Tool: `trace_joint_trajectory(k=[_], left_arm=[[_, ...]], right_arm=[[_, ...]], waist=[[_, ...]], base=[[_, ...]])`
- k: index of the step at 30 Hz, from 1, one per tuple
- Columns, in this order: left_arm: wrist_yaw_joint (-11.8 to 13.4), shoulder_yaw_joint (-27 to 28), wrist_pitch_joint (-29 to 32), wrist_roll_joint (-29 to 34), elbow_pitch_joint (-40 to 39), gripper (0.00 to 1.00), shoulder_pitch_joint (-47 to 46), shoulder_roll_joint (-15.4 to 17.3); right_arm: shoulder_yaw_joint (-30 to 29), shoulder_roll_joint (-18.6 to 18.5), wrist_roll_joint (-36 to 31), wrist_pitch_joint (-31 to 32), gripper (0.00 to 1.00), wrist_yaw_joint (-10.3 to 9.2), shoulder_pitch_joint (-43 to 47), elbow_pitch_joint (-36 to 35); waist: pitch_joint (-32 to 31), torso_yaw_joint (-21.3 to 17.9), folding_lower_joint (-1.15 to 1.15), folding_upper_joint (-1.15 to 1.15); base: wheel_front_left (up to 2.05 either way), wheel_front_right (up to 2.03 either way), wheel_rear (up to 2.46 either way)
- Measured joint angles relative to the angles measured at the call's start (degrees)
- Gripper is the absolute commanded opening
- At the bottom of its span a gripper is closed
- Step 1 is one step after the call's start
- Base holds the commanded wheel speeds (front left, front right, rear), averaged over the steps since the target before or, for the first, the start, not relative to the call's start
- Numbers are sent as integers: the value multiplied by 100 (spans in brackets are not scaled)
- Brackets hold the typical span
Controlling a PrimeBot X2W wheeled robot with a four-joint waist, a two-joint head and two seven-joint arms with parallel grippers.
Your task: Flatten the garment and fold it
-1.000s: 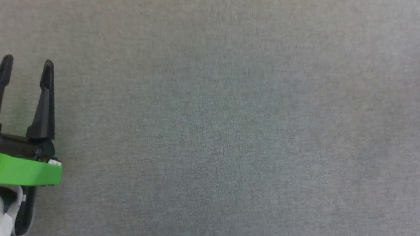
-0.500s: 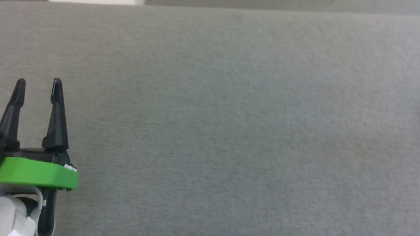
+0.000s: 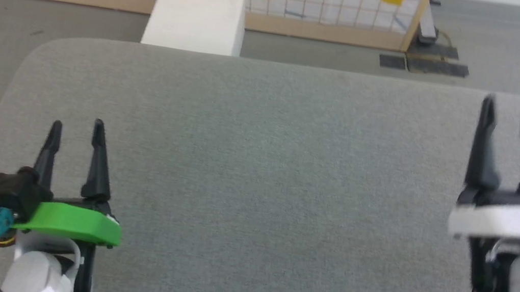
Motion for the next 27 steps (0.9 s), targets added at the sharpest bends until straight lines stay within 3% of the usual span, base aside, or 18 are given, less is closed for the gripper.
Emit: trace_joint_trajectory(k=[8, 16, 27], left_arm=[[89, -302, 1, 390, 368, 100, 9, 42], [180, -583, 0, 658, 642, 100, 66, 42], [157, -641, -1, 435, 956, 100, 309, -78]], right_arm=[[158, 11, 47, -177, 100, 0, 801, 356], [231, 11, -182, -197, 100, 0, 1300, 267], [179, 10, -258, -198, 100, 1, 1692, 210]], waist=[[-186, 64, 0, 0], [-195, -21, 0, 0], [-253, -9, 0, 0]], base=[[0, 0, 0], [0, 0, 0], [0, 0, 0]])
